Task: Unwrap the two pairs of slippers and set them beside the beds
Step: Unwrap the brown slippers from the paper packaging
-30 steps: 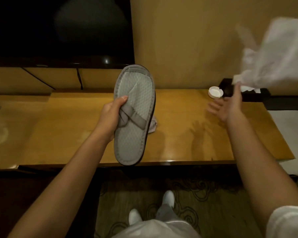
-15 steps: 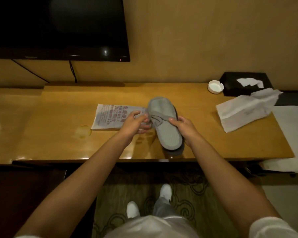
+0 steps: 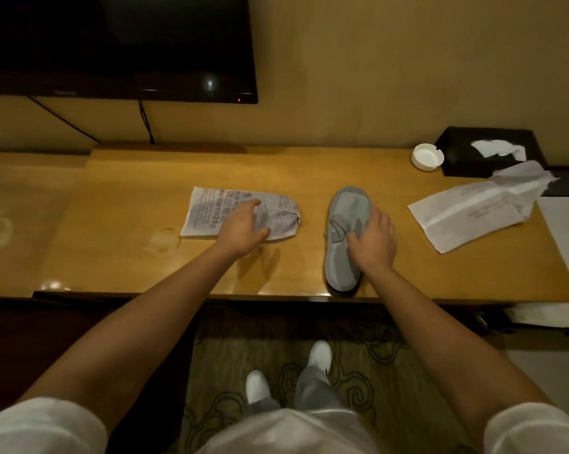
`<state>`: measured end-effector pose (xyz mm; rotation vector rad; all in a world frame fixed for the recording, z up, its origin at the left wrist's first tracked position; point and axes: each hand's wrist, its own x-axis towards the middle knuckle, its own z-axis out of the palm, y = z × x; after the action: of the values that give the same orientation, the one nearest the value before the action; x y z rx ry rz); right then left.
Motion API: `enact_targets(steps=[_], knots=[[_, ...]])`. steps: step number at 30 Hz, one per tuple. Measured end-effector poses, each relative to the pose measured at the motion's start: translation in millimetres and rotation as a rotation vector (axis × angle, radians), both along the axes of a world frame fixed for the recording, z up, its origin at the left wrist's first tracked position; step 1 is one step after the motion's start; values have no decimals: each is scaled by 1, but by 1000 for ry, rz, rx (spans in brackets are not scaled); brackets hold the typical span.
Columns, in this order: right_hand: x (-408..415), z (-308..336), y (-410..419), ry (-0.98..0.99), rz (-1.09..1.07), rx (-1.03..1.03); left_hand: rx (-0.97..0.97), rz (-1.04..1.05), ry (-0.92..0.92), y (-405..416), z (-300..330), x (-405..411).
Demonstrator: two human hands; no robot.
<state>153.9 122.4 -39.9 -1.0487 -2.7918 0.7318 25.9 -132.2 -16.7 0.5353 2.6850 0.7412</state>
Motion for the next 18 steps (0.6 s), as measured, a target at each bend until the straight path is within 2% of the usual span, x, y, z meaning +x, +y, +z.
enact_targets(steps=[2, 5, 8, 12, 18], knots=[[-7, 3, -14, 59, 63, -45, -209, -137, 124, 0, -7, -12], [-10, 3, -28, 40, 154, -124, -514, -280, 75, 4, -20, -25], [-8, 0, -37, 41, 223, -167, -651, -333, 33, 4, -34, -38], [2, -4, -36, 31, 242, -234, -690, -330, 236, 9, -48, -54], [0, 13, -26, 53, 212, -214, -349, -165, 221, 13, -23, -64]])
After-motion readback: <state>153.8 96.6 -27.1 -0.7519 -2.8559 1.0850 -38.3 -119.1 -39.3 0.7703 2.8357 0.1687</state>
